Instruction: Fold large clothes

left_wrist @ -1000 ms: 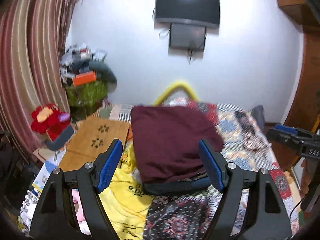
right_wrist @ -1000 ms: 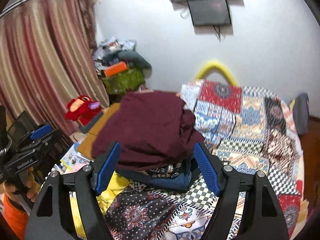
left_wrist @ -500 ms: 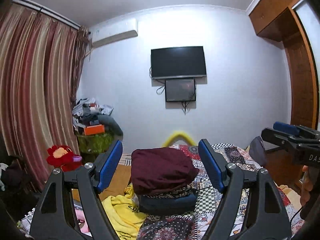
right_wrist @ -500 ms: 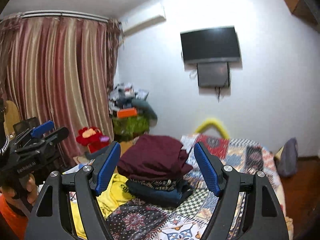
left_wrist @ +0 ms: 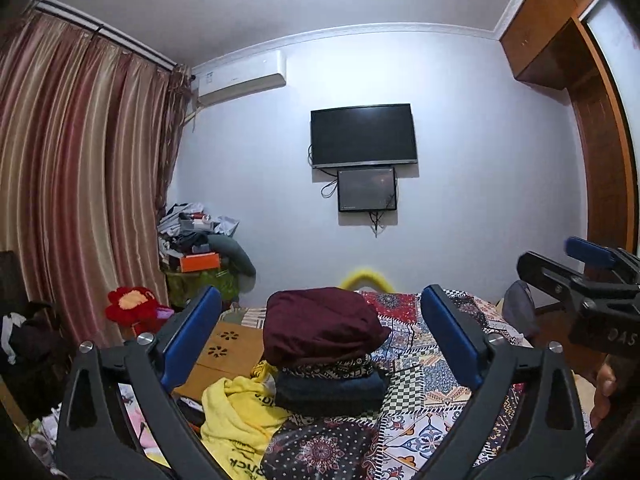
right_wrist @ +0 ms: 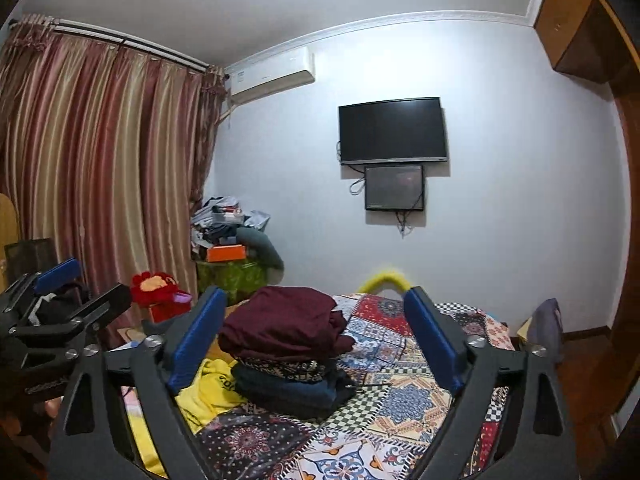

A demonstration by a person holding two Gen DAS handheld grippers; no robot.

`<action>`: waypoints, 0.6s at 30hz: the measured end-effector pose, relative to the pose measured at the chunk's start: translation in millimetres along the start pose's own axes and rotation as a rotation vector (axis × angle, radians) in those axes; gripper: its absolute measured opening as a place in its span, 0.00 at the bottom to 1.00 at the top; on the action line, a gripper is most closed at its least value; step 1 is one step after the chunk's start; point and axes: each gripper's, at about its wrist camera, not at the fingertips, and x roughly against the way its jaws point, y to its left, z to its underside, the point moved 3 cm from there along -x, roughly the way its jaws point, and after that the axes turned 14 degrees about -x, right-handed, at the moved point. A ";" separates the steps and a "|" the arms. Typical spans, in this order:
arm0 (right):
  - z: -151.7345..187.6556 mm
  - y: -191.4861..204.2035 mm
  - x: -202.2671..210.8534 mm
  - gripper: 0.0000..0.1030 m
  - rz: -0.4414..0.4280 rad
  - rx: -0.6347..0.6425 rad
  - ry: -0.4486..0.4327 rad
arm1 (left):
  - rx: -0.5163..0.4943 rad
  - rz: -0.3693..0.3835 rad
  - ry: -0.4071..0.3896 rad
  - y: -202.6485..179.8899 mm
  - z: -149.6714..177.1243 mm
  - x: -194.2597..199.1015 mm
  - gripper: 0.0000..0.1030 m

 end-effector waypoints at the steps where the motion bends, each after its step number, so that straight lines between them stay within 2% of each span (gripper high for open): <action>1: -0.1 -0.2 -0.8 1.00 0.006 0.000 -0.006 | 0.007 0.001 0.007 0.6 1.7 -0.2 0.98; 11: 12.8 3.4 9.7 1.00 0.028 0.045 0.013 | 0.055 0.012 0.042 4.1 12.4 -3.6 0.98; 18: 15.2 1.5 12.4 1.00 0.024 0.040 0.024 | 0.053 0.005 0.056 2.5 17.9 -7.3 0.98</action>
